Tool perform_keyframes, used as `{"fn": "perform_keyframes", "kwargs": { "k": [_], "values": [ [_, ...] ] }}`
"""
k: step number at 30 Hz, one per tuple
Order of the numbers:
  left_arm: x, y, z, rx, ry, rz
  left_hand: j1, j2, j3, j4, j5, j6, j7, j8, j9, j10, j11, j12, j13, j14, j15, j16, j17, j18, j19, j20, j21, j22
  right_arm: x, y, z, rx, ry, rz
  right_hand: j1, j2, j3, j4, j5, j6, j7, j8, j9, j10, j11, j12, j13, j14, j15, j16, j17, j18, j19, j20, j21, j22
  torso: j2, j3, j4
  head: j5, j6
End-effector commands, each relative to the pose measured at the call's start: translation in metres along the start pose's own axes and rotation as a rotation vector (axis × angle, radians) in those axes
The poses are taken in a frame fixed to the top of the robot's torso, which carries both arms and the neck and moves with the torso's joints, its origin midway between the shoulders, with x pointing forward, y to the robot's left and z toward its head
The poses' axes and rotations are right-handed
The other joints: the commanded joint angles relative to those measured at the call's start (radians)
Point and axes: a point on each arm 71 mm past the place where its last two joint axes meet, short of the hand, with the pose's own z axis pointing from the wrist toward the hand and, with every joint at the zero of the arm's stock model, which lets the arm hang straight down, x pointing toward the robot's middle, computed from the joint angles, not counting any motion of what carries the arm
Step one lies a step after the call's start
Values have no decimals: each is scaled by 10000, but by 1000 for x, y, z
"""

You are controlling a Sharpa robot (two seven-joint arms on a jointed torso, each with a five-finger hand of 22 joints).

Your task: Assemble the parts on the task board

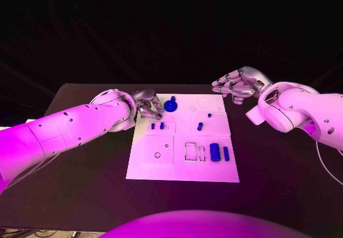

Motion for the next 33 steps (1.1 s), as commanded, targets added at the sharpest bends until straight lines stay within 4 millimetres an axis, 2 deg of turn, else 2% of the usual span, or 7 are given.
{"fn": "perform_keyframes", "kwargs": {
  "k": [1, 10, 16, 18, 19, 27, 33],
  "values": [
    [-1, -1, 0, 14, -79, -48, 26, -67, -75, 0, -56, -50, 4, -2, 6, -75, 11, -22, -9, -58, 4, -97, -143, 130, -76, 9, -222, -93, 1, 1, 0, -77, 120, -73, -111, -25, 4, 27, 55, 21, 37, 43, 1, -52, -7, 62, -10, -24, -16, -58, -13, 94, -10, 3, -63, -16, -10, -9, 6, 2, -19],
    [-4, 3, -6, 193, -193, -382, 11, -123, -284, 30, -58, -69, -17, 0, 7, -93, 4, 57, 4, -61, 8, -151, -213, 152, -101, 22, -400, -188, -1, -3, 1, 114, 145, -351, 27, -125, 115, -33, -19, 72, 25, 92, 9, -259, -15, -91, -141, -94, -19, -237, -160, 138, -141, -1, -236, -230, -3, -16, -9, 3, 28],
    [-11, 10, -17, 367, -627, -1744, -46, -95, -580, 135, -51, -81, -42, 14, 12, 30, -35, 244, 32, 46, -16, -71, -56, 134, -7, 18, -346, -209, -3, -8, 2, 229, 318, -1586, 375, -441, 506, -259, -319, 300, 1, 218, 24, -722, 3, -1916, -1630, -106, -17, -420, -308, 109, -46, -5, -186, -105, -12, -8, -2, -36, 69],
    [-16, 14, -21, 417, -1070, -2722, -63, -67, -648, 172, -47, -46, -46, 28, 18, 109, -50, 320, 38, 83, -29, -47, -32, 137, 23, 9, -377, -233, -2, -8, 3, 223, 486, -2186, 395, -594, 748, -305, -455, 384, 0, 211, 1, -267, 169, -3102, -2756, -6, 10, -479, -390, 80, 124, -18, -23, 101, -2, -7, -14, -32, 88],
    [-19, 17, -24, 435, -1303, -3305, -76, -46, -678, 196, -44, -16, -50, 39, 22, 146, -56, 357, 39, 48, -36, -98, -140, 159, -5, 5, -524, -292, -2, -8, 3, 206, 565, -2502, 557, -631, 898, -435, -424, 502, -18, 251, 15, -247, 72, -3491, -3090, 22, 12, -463, -374, 75, 145, -14, 0, 138, -5, -10, -13, -36, 90],
    [-33, 33, -40, 523, -2929, -8996, -89, 322, -437, 361, -11, 255, -108, 124, 40, 946, -188, 877, 128, -747, -130, -987, -1649, 393, -581, -59, -2152, -918, 5, -5, 7, -217, 930, -5798, 612, -913, 1369, -733, -586, 818, -71, 165, 4, 410, 63, -5040, -4539, 106, 18, -437, -349, 24, 266, 13, 134, 341, -21, -38, 3, -129, 219],
    [-26, 38, -56, 463, -3333, -12067, -8, 509, -215, 351, -7, 358, -204, 170, 49, 1497, -368, 1309, 256, -1020, -259, -1321, -2182, 428, -720, -172, -2461, -1052, 19, -4, 10, -432, 1105, -8129, 572, -1025, 1498, -803, -728, 921, -139, 18, 6, 484, 70, -5517, -5036, 131, 34, -426, -345, 18, 280, 16, 144, 363, -42, -66, 11, -373, 382]
  ]
}}
